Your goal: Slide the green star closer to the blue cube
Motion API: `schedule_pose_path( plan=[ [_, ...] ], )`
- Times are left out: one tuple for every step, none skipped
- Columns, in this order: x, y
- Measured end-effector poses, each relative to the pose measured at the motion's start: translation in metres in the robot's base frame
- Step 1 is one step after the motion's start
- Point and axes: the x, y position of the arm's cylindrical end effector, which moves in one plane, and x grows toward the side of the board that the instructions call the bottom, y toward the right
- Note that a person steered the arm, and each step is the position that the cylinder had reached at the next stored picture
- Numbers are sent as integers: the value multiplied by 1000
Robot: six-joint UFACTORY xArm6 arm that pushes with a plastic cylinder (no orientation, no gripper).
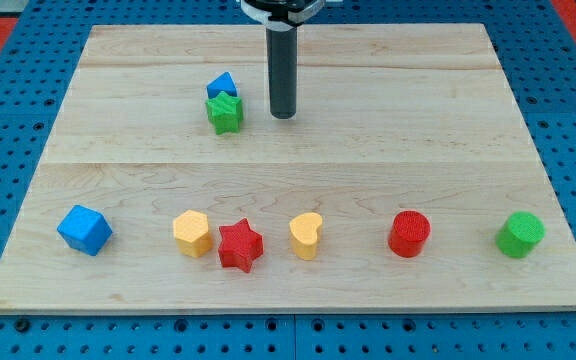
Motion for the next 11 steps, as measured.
schedule_pose_path(
  plan=[
    [-8, -16],
    [-8, -60],
    [-4, -113],
    [18, -159],
    [41, -173],
    [64, -175],
    [91, -175],
    [117, -175],
    [139, -175],
    [146, -185],
    [135, -190]
  ],
)
